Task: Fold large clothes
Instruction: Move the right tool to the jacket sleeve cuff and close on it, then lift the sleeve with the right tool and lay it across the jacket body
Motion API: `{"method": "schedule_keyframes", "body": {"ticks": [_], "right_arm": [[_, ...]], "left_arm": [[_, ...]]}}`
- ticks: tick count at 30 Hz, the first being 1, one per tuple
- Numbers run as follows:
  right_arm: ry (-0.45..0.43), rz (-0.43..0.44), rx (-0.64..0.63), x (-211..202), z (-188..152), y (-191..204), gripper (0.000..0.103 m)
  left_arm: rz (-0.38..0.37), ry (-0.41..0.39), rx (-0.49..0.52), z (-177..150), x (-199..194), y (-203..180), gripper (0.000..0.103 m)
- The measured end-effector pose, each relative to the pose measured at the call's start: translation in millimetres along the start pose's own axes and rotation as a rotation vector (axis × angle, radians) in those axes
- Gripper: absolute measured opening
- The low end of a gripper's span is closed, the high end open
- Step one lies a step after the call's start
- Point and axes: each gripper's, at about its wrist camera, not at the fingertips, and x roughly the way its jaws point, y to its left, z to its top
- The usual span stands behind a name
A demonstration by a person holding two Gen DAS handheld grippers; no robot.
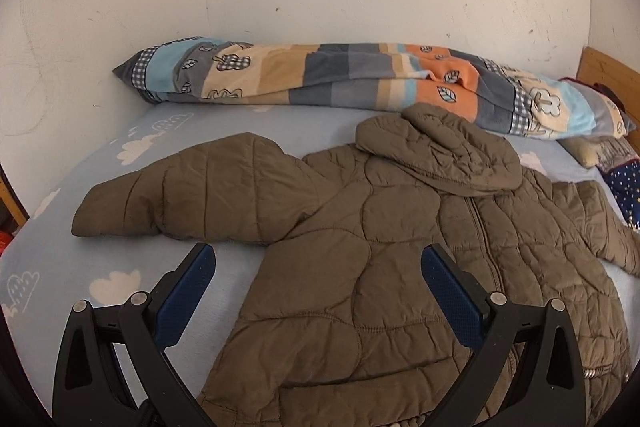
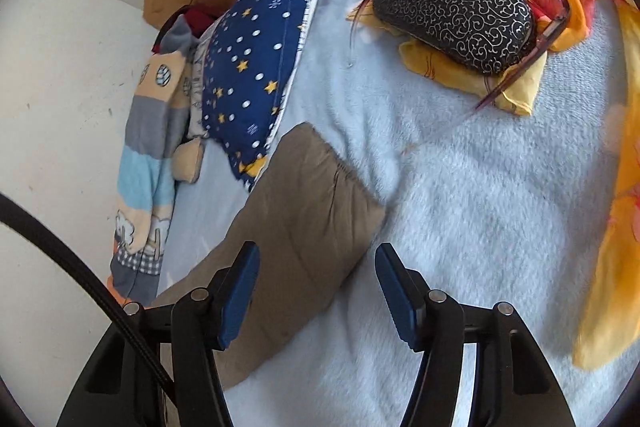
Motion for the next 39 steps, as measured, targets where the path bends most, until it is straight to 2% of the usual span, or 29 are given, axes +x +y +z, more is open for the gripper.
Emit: {"method": "schedule_keyframes", "body": {"ticks": [4,7,9,10,11,13,21,27,34,39], "right_arm": [[0.025,-0.049,0.048,21.6,4.8,-14.0,0.066],[0.006,-0.028,0.037,28.9,9.3,-14.9,0.065],[0.008,-0.016,0.011,36.4,12.2,-13.1,0.053],[0.011,-0.018,-0.002,38.6,12.0,-10.8,0.035],[0.017,-0.032,-0.006,41.4,12.1,-9.8,0.026],[0.009,0.005,-0.003,38.9,12.5,-7.3,0.017],[-0.145,0.035,-0.092,-14.3,20.6,40.1,0.015],[-0.246,0.13,-0.141,-64.9,25.4,80.4,0.014],[-0.283,0.303,-0.263,-120.7,3.1,162.7,0.014],[-0.274,0.418,-0.408,-160.7,-41.8,235.6,0.014]], "left_arm": [[0.006,0.002,0.025,-1.2,2.2,-4.4,0.103],[-0.005,0.008,0.017,-1.1,4.0,-5.0,0.103],[-0.002,0.012,0.025,-1.2,5.2,-7.4,0.103],[-0.002,0.013,0.029,-1.3,5.7,-8.4,0.103],[-0.002,0.014,0.028,-1.1,6.0,-8.7,0.103],[-0.004,0.012,0.02,0.0,5.7,-8.1,0.103],[-0.009,-0.006,0.015,1.9,-3.3,-6.6,0.103],[-0.009,-0.016,-0.002,3.7,-9.2,-0.9,0.103],[-0.007,-0.023,-0.006,4.1,-14.1,6.4,0.103],[-0.014,-0.022,-0.024,5.2,-17.9,16.9,0.103]]}}
